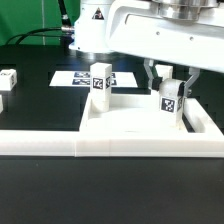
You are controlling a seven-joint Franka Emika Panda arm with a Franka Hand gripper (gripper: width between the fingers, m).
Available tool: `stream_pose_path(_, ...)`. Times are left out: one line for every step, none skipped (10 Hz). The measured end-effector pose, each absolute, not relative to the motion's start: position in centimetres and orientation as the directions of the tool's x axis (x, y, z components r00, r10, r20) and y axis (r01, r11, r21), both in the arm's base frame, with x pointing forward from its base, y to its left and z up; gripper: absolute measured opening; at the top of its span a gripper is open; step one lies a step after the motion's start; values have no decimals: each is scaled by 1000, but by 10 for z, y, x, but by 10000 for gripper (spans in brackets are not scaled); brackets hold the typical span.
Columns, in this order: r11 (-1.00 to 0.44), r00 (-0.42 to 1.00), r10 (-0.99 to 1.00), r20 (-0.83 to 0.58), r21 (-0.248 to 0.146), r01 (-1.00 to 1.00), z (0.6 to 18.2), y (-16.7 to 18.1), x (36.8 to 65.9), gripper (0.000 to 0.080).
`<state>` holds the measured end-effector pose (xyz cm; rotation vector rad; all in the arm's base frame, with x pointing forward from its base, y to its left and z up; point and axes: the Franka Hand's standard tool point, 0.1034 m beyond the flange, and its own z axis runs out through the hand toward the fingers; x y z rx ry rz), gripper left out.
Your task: Assemble square table
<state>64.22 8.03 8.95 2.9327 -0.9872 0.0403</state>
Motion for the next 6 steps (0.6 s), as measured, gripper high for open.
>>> stream_pose_path(-730,731,-681,41,31,-683,89,83,642,290)
stream_pose_path(-607,607,-794,29,13,-795,89,86,641,290)
stream_pose_path(-486,486,-874,13,4,-874,88,88,641,290)
stream_pose_path(-394,394,-919,9,0,-919,88,90,640,290)
stream_pose_path(-304,304,-953,9,-2,-953,88,93,640,290)
stream_pose_path(-202,202,-979,9,-2,-979,87,98,639,290)
